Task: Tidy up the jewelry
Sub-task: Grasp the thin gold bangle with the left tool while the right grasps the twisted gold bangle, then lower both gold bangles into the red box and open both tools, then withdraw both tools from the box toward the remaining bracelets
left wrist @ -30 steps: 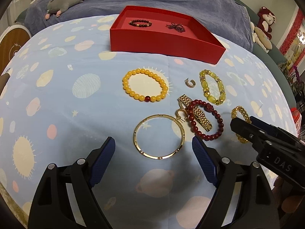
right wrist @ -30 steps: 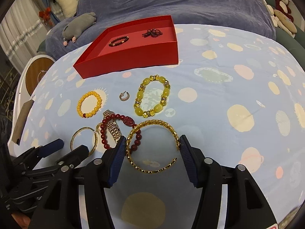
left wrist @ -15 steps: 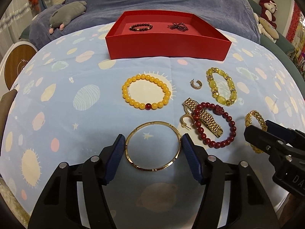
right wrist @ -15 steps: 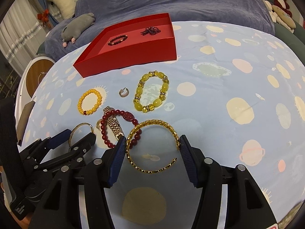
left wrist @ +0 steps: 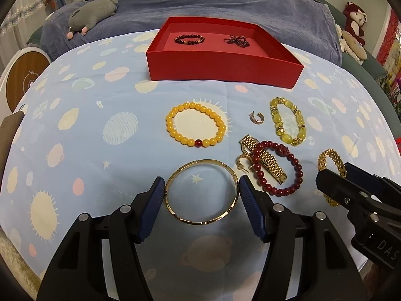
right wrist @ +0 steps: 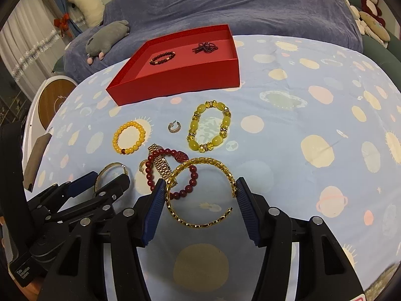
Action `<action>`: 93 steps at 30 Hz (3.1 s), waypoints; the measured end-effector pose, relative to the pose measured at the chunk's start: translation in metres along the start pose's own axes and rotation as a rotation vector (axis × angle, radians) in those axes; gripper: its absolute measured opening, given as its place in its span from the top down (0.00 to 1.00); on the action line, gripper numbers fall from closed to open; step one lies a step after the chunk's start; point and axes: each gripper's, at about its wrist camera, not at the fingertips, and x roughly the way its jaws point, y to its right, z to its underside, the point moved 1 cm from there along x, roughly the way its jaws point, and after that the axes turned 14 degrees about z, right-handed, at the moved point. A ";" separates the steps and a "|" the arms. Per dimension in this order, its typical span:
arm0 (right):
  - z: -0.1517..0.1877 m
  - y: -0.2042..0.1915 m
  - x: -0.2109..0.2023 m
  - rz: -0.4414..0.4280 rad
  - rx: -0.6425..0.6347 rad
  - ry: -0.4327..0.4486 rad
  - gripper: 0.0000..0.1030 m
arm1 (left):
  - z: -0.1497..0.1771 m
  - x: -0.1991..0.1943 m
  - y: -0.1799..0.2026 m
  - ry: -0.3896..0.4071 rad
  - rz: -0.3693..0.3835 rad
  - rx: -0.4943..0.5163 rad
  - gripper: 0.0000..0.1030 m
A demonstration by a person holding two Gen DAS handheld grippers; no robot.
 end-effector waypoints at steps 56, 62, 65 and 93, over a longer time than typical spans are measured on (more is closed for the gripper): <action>-0.215 -0.024 0.098 0.015 -0.026 0.108 0.41 | -0.214 0.074 -0.044 0.119 0.012 0.011 0.31; -0.197 -0.015 0.066 0.033 -0.037 0.138 0.41 | -0.198 0.045 -0.034 0.135 0.028 0.025 0.31; -0.178 -0.005 0.052 0.037 -0.030 0.138 0.41 | -0.183 0.031 -0.032 0.140 0.023 0.031 0.30; -0.046 0.011 0.040 0.063 0.010 -0.004 0.53 | -0.057 0.034 -0.057 -0.007 -0.021 -0.088 0.43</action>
